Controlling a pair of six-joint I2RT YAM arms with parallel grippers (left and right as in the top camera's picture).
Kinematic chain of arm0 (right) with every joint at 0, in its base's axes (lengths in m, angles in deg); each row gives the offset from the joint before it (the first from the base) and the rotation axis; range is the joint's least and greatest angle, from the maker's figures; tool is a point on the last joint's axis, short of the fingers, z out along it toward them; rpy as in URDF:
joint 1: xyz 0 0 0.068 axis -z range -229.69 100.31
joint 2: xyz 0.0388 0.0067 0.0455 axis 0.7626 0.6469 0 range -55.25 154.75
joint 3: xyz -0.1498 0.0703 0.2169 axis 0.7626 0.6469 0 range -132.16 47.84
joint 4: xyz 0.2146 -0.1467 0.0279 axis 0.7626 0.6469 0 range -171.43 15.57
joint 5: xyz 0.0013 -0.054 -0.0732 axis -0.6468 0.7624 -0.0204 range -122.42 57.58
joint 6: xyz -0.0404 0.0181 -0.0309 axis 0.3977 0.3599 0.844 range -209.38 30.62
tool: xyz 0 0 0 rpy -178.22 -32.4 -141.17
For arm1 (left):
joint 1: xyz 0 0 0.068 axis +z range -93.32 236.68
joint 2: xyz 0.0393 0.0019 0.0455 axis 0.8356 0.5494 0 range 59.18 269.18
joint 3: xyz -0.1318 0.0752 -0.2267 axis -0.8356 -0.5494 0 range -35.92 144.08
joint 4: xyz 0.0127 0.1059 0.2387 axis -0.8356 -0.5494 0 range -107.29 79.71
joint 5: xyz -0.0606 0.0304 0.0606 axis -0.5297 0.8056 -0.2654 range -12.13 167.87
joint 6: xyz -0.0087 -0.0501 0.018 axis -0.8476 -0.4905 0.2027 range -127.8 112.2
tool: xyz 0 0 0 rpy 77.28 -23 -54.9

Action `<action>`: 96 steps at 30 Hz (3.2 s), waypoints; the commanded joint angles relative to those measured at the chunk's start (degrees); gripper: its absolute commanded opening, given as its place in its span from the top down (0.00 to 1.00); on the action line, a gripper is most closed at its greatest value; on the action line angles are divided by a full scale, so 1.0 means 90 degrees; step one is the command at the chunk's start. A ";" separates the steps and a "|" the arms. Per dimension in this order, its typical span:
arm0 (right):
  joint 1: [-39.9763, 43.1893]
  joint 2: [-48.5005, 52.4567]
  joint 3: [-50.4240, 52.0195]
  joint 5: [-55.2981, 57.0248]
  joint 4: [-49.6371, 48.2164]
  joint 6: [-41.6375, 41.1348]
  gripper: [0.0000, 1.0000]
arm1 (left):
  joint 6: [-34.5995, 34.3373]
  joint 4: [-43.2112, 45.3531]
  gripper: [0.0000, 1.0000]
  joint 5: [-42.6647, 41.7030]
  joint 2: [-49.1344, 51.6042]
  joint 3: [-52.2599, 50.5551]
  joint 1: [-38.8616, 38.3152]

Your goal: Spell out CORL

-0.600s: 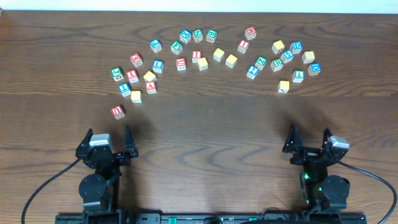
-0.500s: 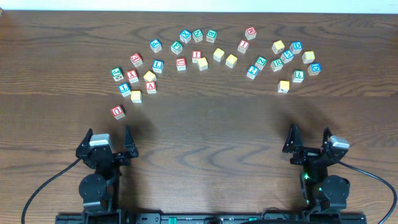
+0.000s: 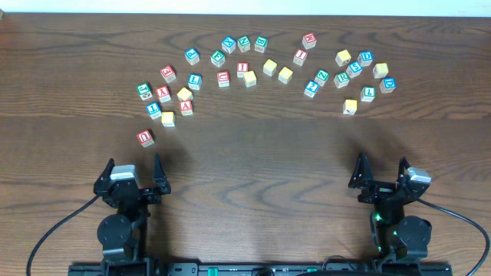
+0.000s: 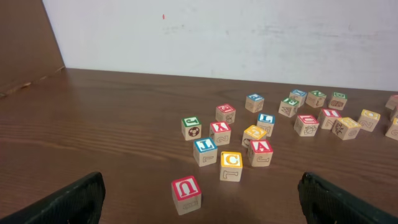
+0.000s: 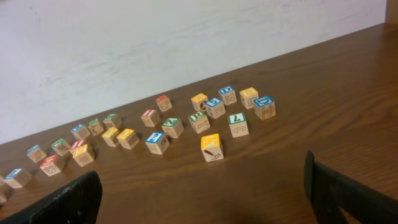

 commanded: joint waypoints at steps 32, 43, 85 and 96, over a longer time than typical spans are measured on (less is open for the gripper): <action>0.0061 -0.0051 0.0015 -0.0015 0.0015 -0.0017 0.01 | 0.0041 -0.0160 0.02 0.0080 -0.0039 -0.0138 0.0032; 0.0061 -0.0051 0.0015 -0.0015 0.0015 -0.0017 0.01 | 0.0041 0.0364 0.02 0.0080 -0.0039 -0.0078 0.0032; 0.0061 -0.0051 0.0015 -0.0015 0.0015 -0.0017 0.01 | 0.0053 -0.0899 0.03 -0.0333 0.4235 0.3655 0.0032; 0.0061 -0.0051 0.0015 -0.0015 0.0015 -0.0017 0.01 | 0.0163 -0.3815 0.02 -0.1032 0.7009 0.6603 0.0024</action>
